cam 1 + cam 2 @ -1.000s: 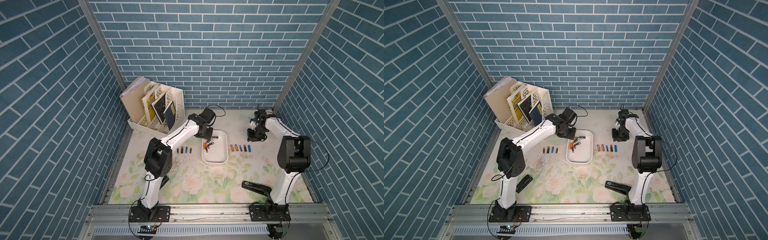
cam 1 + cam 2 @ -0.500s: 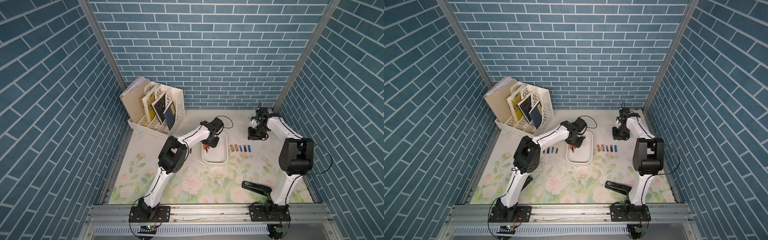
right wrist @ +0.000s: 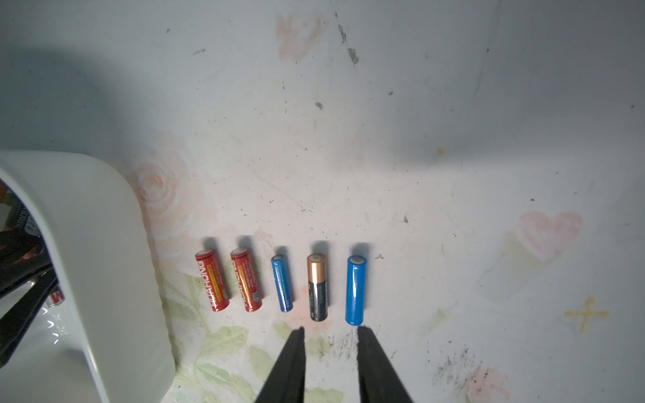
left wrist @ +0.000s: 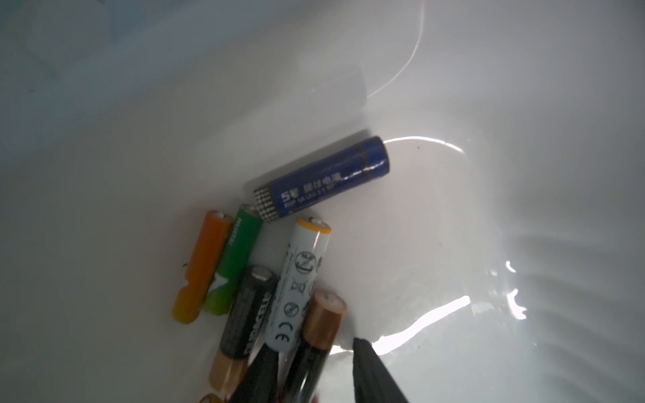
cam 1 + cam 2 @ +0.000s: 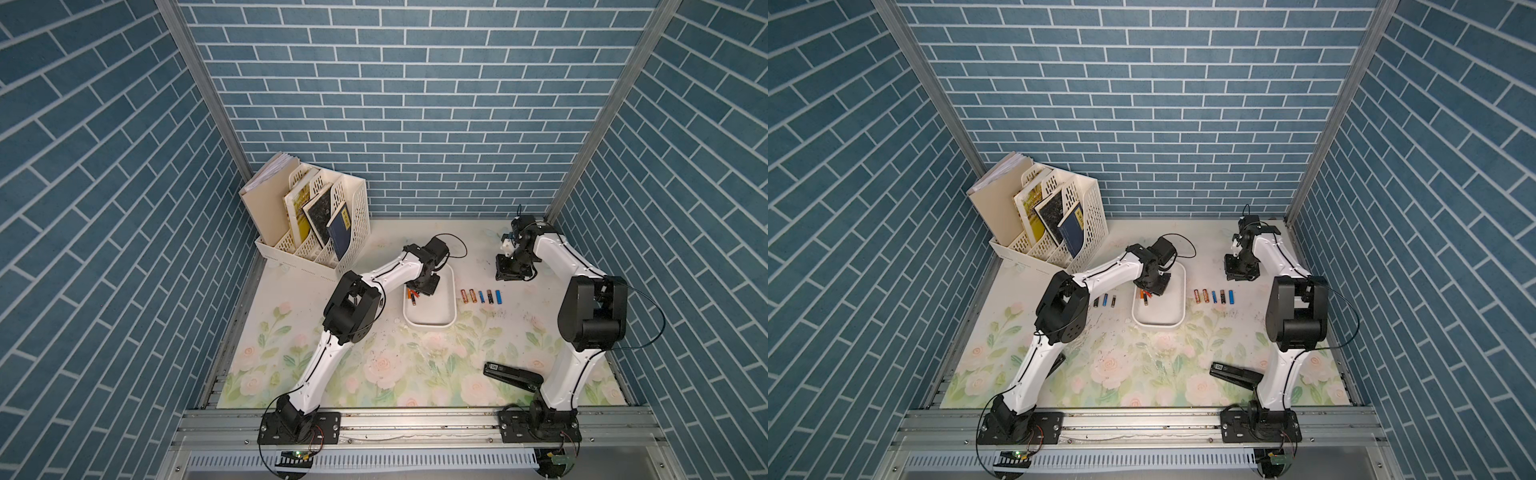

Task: Take the batteries out of the storage box
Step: Pick up the battery from the storage box.

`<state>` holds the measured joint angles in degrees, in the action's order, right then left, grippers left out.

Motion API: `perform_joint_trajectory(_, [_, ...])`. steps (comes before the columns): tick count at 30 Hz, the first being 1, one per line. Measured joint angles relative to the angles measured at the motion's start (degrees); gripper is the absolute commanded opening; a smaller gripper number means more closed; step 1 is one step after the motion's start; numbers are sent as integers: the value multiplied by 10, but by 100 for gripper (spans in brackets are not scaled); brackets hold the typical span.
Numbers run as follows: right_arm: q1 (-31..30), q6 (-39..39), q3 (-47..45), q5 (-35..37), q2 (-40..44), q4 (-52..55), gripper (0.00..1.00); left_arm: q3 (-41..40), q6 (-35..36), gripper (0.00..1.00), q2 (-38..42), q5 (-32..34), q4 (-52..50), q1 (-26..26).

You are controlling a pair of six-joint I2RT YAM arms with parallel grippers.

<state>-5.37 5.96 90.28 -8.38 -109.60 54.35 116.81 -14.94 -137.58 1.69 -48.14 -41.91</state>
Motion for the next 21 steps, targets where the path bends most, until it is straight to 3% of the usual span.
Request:
perform_joint_trajectory(10, [0,0,0,-1,0,1,29,8,1,17,-7,-5,-2,0])
perform_joint_trajectory(21, [-2,0,0,-7,1,1,29,9,-7,15,-6,-26,-4,0])
